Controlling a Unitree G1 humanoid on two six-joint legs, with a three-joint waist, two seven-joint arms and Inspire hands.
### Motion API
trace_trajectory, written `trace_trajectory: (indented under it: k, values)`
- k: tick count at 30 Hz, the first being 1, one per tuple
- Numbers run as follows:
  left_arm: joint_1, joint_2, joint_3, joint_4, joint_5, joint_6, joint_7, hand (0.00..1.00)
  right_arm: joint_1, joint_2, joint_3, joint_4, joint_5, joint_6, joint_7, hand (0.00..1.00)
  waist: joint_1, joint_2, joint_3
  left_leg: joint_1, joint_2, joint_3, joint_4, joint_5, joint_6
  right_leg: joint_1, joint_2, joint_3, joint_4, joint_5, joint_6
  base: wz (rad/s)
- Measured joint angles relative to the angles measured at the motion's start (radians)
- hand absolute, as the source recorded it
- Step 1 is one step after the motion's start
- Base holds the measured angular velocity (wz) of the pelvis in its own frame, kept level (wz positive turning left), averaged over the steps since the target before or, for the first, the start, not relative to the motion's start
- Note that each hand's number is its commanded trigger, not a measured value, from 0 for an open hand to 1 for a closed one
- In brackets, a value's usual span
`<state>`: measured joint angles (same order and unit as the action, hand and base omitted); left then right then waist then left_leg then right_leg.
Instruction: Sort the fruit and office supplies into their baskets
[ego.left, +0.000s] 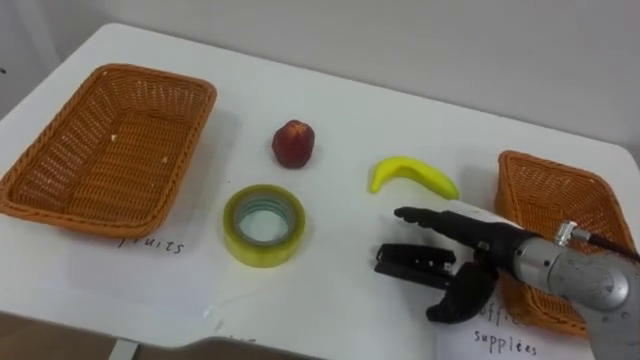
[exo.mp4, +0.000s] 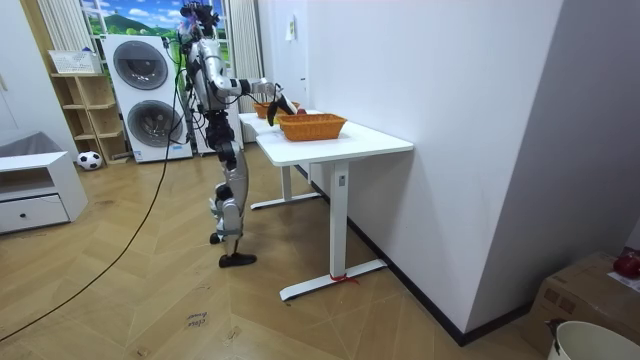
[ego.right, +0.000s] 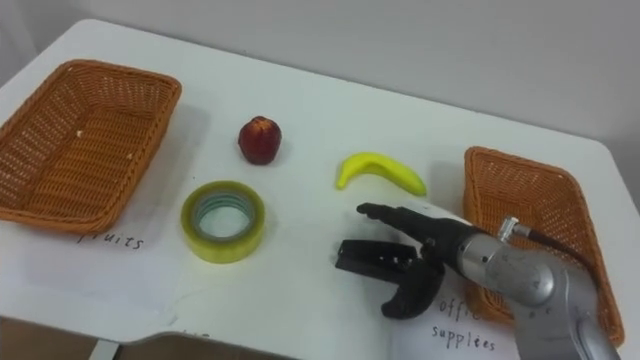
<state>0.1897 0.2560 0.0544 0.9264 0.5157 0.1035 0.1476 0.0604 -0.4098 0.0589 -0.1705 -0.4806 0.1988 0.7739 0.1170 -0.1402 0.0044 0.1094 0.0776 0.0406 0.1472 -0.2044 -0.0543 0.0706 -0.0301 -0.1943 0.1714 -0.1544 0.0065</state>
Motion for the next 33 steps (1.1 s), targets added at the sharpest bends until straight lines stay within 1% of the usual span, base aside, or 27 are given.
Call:
trace_trajectory:
  k: [6,11,13,15,19,22,24,30,33]
  values:
    - [0.002,0.000,-0.002,-0.005,0.000,0.000,0.000,0.00,0.000,0.016,0.000,0.000,-0.001,0.000,-0.021,0.00,0.001,0.000,0.0003,0.000,-0.001,0.004,0.001,0.000,0.000,0.001,-0.002,-0.002,0.000,0.000,0.000,0.00]
    - [0.002,-0.002,-0.002,-0.005,0.000,0.001,-0.001,0.00,0.000,0.028,0.000,0.000,-0.010,0.000,-0.021,0.00,0.000,0.007,0.0050,-0.003,-0.001,0.005,-0.001,0.000,0.000,-0.002,-0.002,-0.003,-0.001,0.000,0.001,0.00]
    - [0.001,-0.005,-0.002,-0.009,0.000,0.001,-0.002,0.00,0.000,0.033,0.000,0.000,-0.041,0.001,-0.021,0.00,0.000,0.010,0.0074,-0.008,-0.001,0.005,-0.003,-0.001,0.001,-0.006,-0.002,-0.004,-0.003,-0.001,0.001,0.00]
    - [0.001,-0.006,-0.002,-0.014,0.001,0.005,-0.003,0.00,0.000,0.041,0.000,0.000,-0.050,0.007,-0.022,0.00,0.000,0.011,0.0076,-0.010,-0.001,0.005,-0.003,-0.001,0.001,-0.007,-0.002,-0.005,-0.003,-0.001,0.001,0.00]
    - [0.001,-0.009,-0.002,-0.027,0.001,0.020,-0.004,0.00,0.000,0.074,0.006,0.000,-0.092,0.012,-0.032,0.00,0.000,0.012,0.0070,-0.011,-0.001,0.008,-0.002,-0.001,0.001,-0.007,-0.002,-0.003,-0.004,-0.001,0.002,0.00]
    - [0.001,-0.014,-0.002,-0.027,0.001,0.022,-0.004,0.00,0.000,0.088,0.013,0.000,-0.116,0.013,-0.034,0.00,-0.001,0.013,0.0064,-0.011,-0.002,0.012,-0.002,-0.001,0.001,-0.007,-0.003,-0.002,-0.004,-0.002,0.003,0.00]
    - [0.001,-0.017,-0.002,-0.028,0.003,0.022,-0.003,0.00,0.000,0.089,0.017,0.000,-0.123,0.013,-0.035,0.00,0.000,0.014,0.0061,-0.011,-0.002,0.013,-0.002,-0.001,0.001,-0.008,-0.003,-0.002,-0.004,-0.002,0.003,0.00]
    - [0.002,-0.043,-0.002,-0.029,0.003,0.022,-0.002,0.00,0.000,0.093,0.031,0.000,-0.157,0.014,-0.031,0.00,-0.003,0.023,0.0017,-0.010,-0.001,0.014,0.000,-0.001,0.001,-0.005,-0.003,-0.004,-0.003,-0.002,0.003,0.00]
    - [0.009,-0.045,-0.002,-0.048,0.003,0.022,-0.002,0.00,0.000,0.093,0.036,0.001,-0.169,0.022,-0.031,0.00,-0.003,0.025,0.0007,-0.010,-0.001,0.014,0.000,-0.001,0.001,-0.004,-0.003,-0.005,-0.003,-0.002,0.003,0.00]
